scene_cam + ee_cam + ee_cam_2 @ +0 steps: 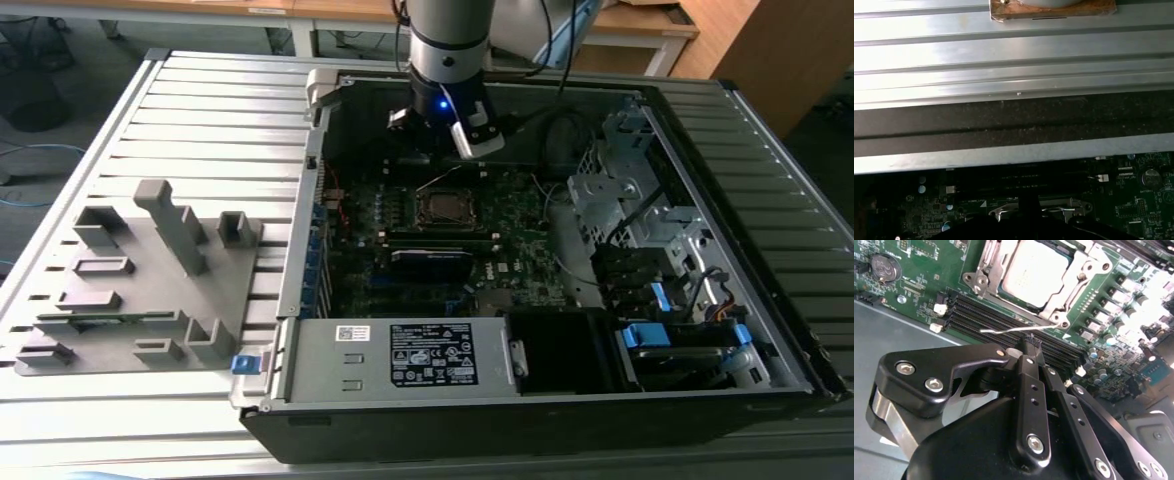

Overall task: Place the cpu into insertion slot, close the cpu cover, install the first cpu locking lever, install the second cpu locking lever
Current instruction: 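Install the first cpu locking lever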

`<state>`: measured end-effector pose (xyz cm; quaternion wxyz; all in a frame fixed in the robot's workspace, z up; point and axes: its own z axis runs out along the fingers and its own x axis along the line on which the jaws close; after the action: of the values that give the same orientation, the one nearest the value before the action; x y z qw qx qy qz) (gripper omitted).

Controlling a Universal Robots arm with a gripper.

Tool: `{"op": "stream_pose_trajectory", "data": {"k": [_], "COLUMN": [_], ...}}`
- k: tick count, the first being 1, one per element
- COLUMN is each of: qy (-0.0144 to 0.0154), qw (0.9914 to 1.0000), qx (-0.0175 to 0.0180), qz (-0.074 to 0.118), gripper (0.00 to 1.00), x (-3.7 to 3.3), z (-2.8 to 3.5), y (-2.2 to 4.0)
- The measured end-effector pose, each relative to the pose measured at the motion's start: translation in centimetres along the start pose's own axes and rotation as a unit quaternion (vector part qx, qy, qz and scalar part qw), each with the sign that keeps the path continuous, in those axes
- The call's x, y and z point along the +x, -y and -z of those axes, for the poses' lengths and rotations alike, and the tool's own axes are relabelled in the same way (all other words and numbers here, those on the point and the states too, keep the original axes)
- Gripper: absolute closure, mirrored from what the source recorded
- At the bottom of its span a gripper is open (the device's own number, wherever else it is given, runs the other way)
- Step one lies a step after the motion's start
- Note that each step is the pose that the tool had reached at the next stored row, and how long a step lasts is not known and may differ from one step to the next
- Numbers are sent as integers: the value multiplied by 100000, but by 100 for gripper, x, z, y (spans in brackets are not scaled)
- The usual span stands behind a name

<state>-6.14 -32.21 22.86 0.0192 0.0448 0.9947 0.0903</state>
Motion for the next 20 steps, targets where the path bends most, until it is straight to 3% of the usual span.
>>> {"op": "stream_pose_trajectory", "data": {"k": [8,20], "qy": [0,-6], "qw": [100000,100000], "qx": [-8,0], "qz": [1,-3], "gripper": [89,89], "x": [-38,-83], "z": [-45,-61], "y": [5,2]}}
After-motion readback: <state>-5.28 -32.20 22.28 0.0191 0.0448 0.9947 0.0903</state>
